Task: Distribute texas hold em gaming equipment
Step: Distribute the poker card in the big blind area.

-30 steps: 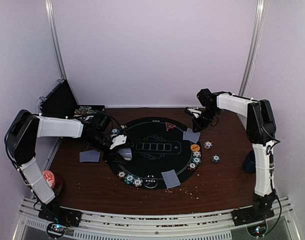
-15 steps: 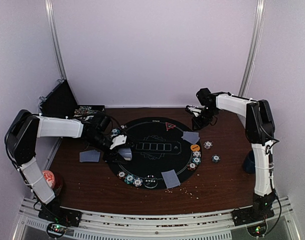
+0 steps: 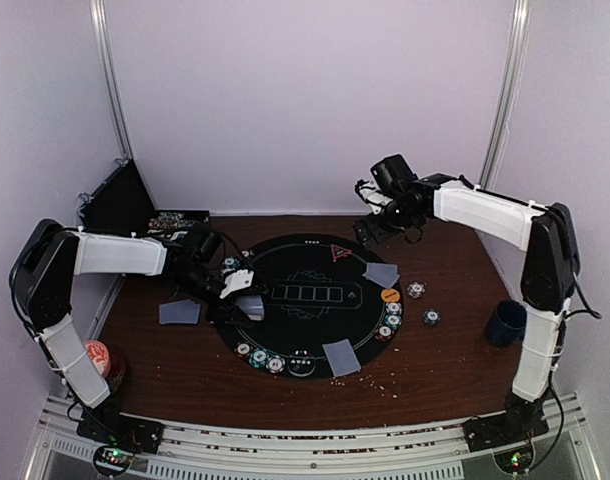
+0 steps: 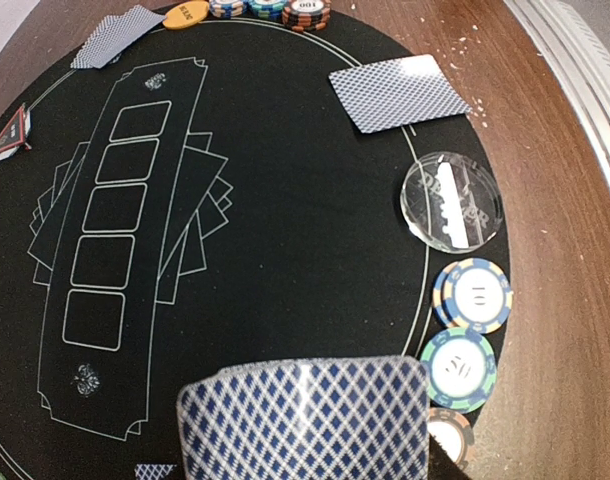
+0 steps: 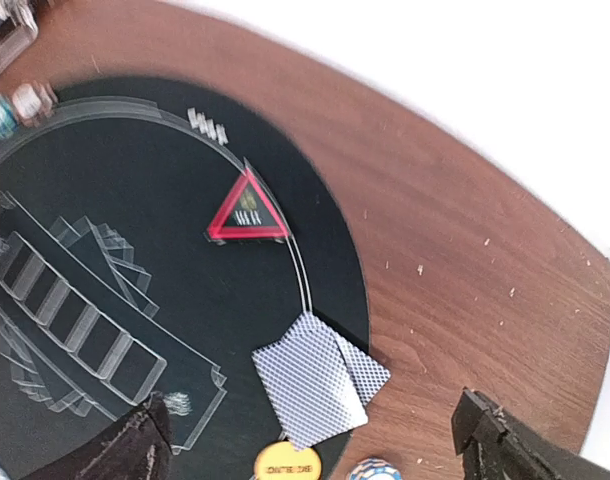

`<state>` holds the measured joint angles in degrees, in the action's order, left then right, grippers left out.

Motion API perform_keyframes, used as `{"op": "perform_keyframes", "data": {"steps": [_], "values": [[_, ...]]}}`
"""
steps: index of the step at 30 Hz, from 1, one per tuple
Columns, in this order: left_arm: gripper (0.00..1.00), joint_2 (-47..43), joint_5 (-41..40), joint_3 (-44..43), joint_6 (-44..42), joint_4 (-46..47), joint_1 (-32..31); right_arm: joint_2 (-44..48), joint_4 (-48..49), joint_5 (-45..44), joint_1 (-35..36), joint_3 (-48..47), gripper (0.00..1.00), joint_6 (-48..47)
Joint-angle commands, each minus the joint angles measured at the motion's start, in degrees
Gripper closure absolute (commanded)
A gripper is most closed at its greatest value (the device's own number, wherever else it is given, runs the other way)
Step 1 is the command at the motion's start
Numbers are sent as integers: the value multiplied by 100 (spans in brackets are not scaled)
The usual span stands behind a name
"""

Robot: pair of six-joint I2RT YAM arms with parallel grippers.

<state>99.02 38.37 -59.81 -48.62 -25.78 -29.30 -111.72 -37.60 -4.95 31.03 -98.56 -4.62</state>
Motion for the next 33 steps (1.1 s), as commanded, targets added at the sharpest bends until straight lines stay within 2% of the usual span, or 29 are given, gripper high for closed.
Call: {"op": "perform_keyframes", "data": {"steps": [1,6,10,14,18,22,28,33], "values": [[58,-4,136,-164,-54,29,-16,941,1130,254,1,922,0,1001],[59,-1,136,-162,-53,24,-20,1872,2990,864,44,2683,0,2065],[58,-17,137,-156,-53,25,-23,2298,4498,1950,111,3837,0,2655],[58,-38,154,-153,-68,25,-20,2347,5514,2005,541,4459,0,2980],[58,-39,153,-147,-65,27,-12,1877,6204,2186,1069,4616,0,3242],[58,-49,153,-145,-64,29,-9,1165,6593,2190,1505,4353,0,3457],[58,-41,171,-145,-79,29,-16,96,7197,2710,1779,3759,0,3873],[58,-50,182,-150,-80,29,-16,-294,7735,3052,1918,3537,0,4143]]}}
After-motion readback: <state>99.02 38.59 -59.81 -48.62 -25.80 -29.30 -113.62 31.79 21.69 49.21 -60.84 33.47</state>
